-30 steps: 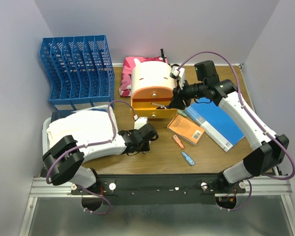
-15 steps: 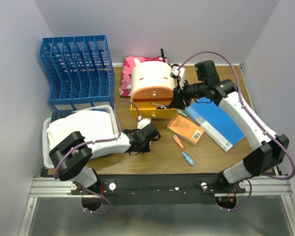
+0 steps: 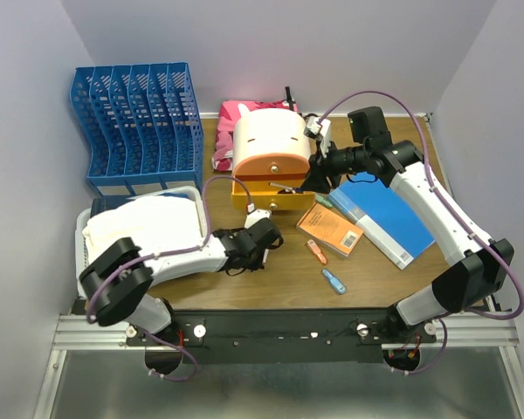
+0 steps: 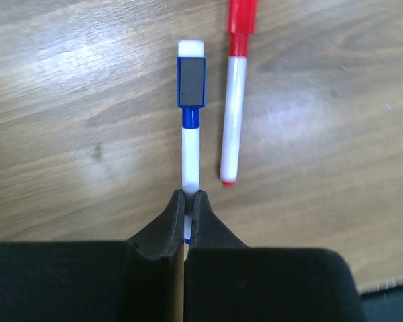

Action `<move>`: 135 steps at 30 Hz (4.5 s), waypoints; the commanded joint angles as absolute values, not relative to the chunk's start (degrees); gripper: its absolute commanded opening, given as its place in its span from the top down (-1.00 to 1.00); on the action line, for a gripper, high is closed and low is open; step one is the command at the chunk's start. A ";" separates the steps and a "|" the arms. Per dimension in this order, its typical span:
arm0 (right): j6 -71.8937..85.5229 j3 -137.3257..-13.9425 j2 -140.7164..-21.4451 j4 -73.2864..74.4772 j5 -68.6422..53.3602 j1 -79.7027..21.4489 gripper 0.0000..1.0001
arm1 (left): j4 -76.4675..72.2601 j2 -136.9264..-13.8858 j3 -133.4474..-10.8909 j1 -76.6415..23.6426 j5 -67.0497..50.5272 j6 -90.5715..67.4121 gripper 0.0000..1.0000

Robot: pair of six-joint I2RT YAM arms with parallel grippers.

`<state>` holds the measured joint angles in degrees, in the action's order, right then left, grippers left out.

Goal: Organize the desk

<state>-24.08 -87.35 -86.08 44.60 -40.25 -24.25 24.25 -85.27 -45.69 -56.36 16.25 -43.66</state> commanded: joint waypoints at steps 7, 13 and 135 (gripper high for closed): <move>-31.37 -87.01 -85.52 51.32 -50.80 -23.91 0.00 | 25.66 -59.25 -42.54 -56.25 6.43 -24.28 1.00; -36.99 -90.43 -86.92 56.77 -51.85 -23.91 0.00 | 32.24 -52.65 -49.46 -55.99 5.80 -8.66 1.00; -60.39 -105.44 -99.84 67.24 -40.87 -45.27 0.99 | 18.20 -36.73 -38.85 -35.07 10.37 -30.85 -0.97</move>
<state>-63.94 -97.73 -99.63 64.84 -38.74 -49.91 21.32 -35.81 -39.48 -35.31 12.53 -29.26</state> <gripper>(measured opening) 0.120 0.987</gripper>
